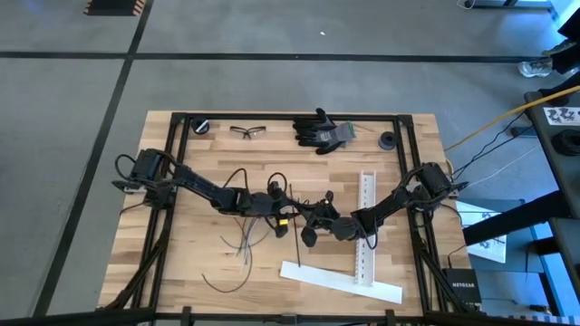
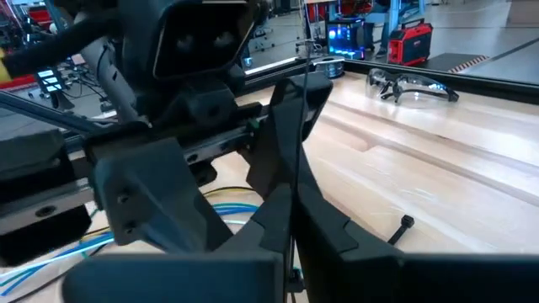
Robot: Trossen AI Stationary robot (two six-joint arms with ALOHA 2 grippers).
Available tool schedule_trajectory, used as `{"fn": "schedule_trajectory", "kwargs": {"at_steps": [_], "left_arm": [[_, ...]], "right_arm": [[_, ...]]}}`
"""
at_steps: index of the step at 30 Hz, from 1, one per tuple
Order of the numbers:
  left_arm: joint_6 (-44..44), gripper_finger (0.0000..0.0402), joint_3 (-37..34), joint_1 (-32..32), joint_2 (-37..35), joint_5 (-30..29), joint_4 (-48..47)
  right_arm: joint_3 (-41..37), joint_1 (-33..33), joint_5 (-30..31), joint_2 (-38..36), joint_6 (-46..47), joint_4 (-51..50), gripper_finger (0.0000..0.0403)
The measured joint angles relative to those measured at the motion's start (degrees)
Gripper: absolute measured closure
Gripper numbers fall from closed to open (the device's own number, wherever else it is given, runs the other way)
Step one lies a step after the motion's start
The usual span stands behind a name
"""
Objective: Ziptie cables
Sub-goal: Wrap the cable wires with the black zip tie
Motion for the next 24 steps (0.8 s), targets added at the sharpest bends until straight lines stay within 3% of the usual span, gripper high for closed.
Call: {"fn": "schedule_trajectory", "kwargs": {"at_steps": [4,10,19,22,24], "left_arm": [[-0.5,0.0283,0.4,0.5,1.4,-0.5,1.6],[0.5,0.0390,1.0,0.2,1.5,-0.7,-0.5],[-3.3,0.0401,0.8,-1.8,3.3,-0.6,-9.9],[-2.9,0.0401,0.9,-2.0,2.9,-0.6,-8.8],[-2.6,0.0401,0.9,-1.9,2.5,-0.6,-8.7]], "right_arm": [[0.1,0.0,0.2,0.0,0.0,0.1,0.0403],[0.4,0.0,5.2,-0.9,-1.2,-0.5,0.0403],[-7.1,0.0,18.1,-12.2,-5.6,-0.4,0.0403],[-9.4,0.1,17.9,-13.8,-5.4,-0.8,0.0403],[-10.1,0.0,14.6,-14.3,-5.7,-0.9,0.0403]]}}
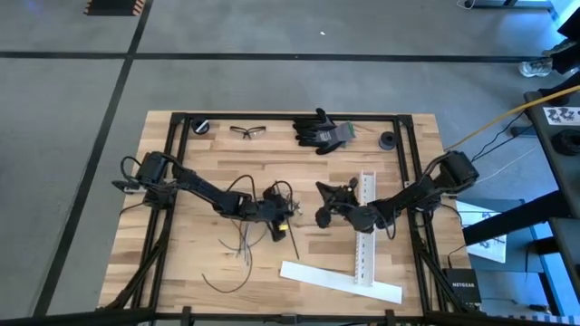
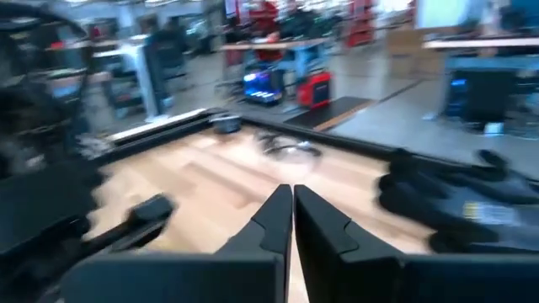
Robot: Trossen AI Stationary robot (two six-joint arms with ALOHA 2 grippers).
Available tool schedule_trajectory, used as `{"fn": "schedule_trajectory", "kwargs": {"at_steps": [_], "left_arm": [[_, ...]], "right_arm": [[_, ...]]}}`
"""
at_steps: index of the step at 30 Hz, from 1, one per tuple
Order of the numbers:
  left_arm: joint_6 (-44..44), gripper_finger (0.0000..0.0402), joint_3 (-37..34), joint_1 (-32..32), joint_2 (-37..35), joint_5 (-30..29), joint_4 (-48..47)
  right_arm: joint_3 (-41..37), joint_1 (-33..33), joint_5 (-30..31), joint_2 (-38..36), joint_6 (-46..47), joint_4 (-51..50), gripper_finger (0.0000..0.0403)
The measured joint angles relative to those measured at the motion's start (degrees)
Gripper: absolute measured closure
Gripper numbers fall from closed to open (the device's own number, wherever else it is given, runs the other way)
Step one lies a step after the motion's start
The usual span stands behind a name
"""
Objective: Ziptie cables
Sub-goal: Wrap the cable wires with the black zip tie
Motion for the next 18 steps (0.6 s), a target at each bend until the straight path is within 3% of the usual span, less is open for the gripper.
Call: {"fn": "schedule_trajectory", "kwargs": {"at_steps": [4,7,12,18], "left_arm": [[0.4,0.0401,0.0,0.0,-1.7,0.0,-0.8],[0.5,0.0401,0.0,0.0,-2.5,0.0,-1.5],[0.4,0.0401,0.0,0.2,-3.1,1.3,-1.0],[0.4,0.0401,0.0,0.2,-3.1,1.5,-0.5]], "right_arm": [[-0.4,0.0,-8.5,0.0,0.7,-5.9,0.0402],[-0.2,0.0,-15.2,0.0,6.2,-10.6,0.0389],[-0.2,-0.9,-28.6,0.8,14.6,-14.1,0.0317],[3.4,-4.2,-33.7,4.5,10.7,-12.2,0.0243]]}}
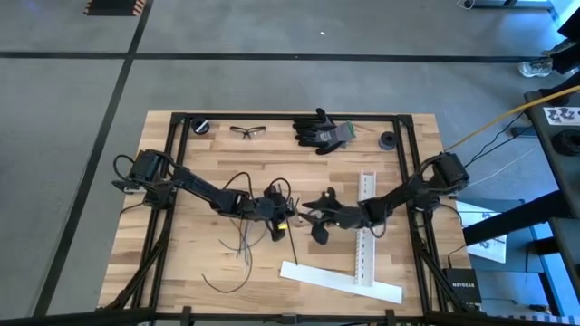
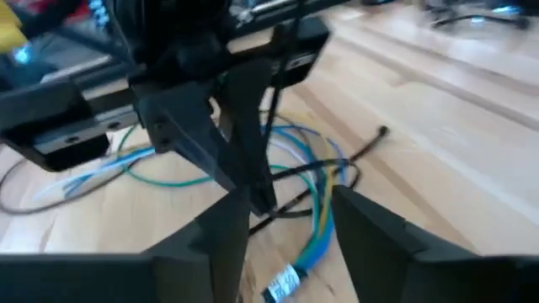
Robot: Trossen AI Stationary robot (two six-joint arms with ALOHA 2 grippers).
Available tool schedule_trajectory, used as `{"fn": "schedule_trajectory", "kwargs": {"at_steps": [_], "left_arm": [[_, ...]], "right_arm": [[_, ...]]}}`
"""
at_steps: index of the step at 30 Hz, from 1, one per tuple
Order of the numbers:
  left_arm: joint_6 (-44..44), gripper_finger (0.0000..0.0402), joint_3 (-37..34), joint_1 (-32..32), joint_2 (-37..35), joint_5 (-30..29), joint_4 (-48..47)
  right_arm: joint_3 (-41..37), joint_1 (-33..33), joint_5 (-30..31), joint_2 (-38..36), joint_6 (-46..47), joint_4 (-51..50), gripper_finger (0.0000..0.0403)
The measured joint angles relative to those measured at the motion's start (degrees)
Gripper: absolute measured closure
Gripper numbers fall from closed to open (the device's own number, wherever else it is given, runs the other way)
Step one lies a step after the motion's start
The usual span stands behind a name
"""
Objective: Ziptie cables
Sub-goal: Wrap the cable wires with the black zip tie
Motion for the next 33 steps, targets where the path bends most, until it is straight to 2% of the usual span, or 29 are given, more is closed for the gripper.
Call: {"fn": "schedule_trajectory", "kwargs": {"at_steps": [3,8,11,13,15,17,21,25,28,33], "left_arm": [[0.0,0.0401,0.0,0.0,0.0,0.0,-0.1],[0.0,0.0401,0.0,-0.2,0.0,0.0,-0.6],[0.0,0.0401,0.0,-0.3,0.0,0.0,-0.4],[0.0,0.0401,0.0,-0.3,0.0,0.1,-0.2],[0.0,0.0401,0.0,-0.3,0.0,0.0,0.1],[-0.1,0.0401,0.0,-0.3,0.0,-0.1,0.6],[-1.2,0.0401,0.1,-0.5,0.0,1.1,1.1],[-2.0,0.0401,-0.3,-1.1,0.1,2.3,0.7],[-3.0,0.0401,-0.2,-2.0,0.4,2.1,-1.2],[-2.0,0.0401,-0.3,-2.3,0.1,2.7,-2.6]], "right_arm": [[3.4,-2.2,-6.5,2.3,-5.3,-0.3,0.0237],[5.7,-4.6,-11.7,3.2,-10.4,-0.8,0.0260],[5.8,-4.6,-11.4,3.2,-13.6,-0.9,0.0309],[5.8,-4.5,-11.1,3.2,-16.0,-1.7,0.0365],[5.8,-3.8,-8.6,3.2,-18.6,-2.2,0.0390],[5.8,-2.9,-2.8,3.2,-22.4,-2.0,0.0397],[7.5,-1.2,8.5,1.6,-34.0,-3.7,0.0402],[9.7,-1.4,14.5,-1.7,-41.9,-8.9,0.0402],[10.2,-1.9,15.8,-5.0,-44.0,-14.2,0.0402],[10.3,-2.2,12.9,-6.9,-39.4,-16.4,0.0403]]}}
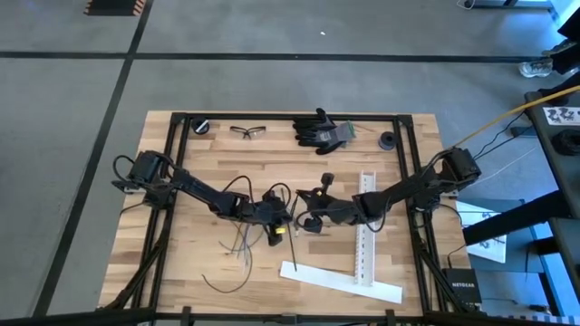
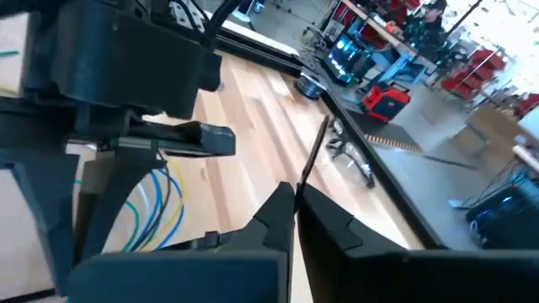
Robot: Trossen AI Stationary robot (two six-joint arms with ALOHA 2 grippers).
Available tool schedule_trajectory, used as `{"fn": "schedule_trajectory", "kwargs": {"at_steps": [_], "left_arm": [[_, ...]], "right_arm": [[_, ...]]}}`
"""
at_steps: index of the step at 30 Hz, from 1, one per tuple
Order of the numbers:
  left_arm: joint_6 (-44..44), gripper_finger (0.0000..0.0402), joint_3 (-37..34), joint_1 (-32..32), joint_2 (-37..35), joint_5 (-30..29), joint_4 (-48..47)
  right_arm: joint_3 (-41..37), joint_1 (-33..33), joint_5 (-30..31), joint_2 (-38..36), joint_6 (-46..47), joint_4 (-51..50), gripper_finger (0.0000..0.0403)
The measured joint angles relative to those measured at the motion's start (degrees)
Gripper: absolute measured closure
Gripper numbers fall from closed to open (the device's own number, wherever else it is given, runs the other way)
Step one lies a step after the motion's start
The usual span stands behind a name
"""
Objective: Ziptie cables
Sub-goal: Wrap the cable wires with the black zip tie
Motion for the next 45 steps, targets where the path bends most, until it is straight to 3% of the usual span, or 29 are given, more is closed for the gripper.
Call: {"fn": "schedule_trajectory", "kwargs": {"at_steps": [7,16,18,22,24,35,38,42,45], "left_arm": [[2.1,0.0387,-0.1,0.1,-3.4,0.6,-2.8],[1.7,0.0277,-0.1,1.1,-8.7,3.6,-9.0],[1.5,0.0263,-0.1,1.9,-10.2,1.8,-7.6],[1.6,0.0252,0.0,3.3,-9.7,-7.5,-1.8],[1.9,0.0251,0.0,4.0,-8.6,-8.4,0.3],[3.9,0.0254,0.8,5.5,-2.2,-8.7,11.4],[5.4,0.0289,1.2,5.6,-0.8,-8.9,10.8],[8.0,0.0382,1.3,5.6,1.3,-9.7,10.8],[5.6,0.0389,1.4,5.2,2.7,-10.5,8.8]], "right_arm": [[0.0,0.8,-1.0,0.0,6.4,-3.7,0.0403],[0.0,1.1,-3.4,0.0,7.9,-3.9,0.0403],[0.0,1.1,-3.5,0.0,8.0,-3.9,0.0403],[0.0,1.1,-3.5,0.0,8.1,-3.7,0.0403],[0.0,1.1,-3.4,0.0,8.1,-3.7,0.0403],[0.0,1.1,-3.0,0.0,8.1,-3.9,0.0403],[0.0,1.1,-3.0,0.0,8.4,-3.8,0.0403],[0.0,1.1,-2.2,0.0,8.8,-3.5,0.0403],[0.0,1.1,0.3,-0.5,9.1,-3.3,0.0403]]}}
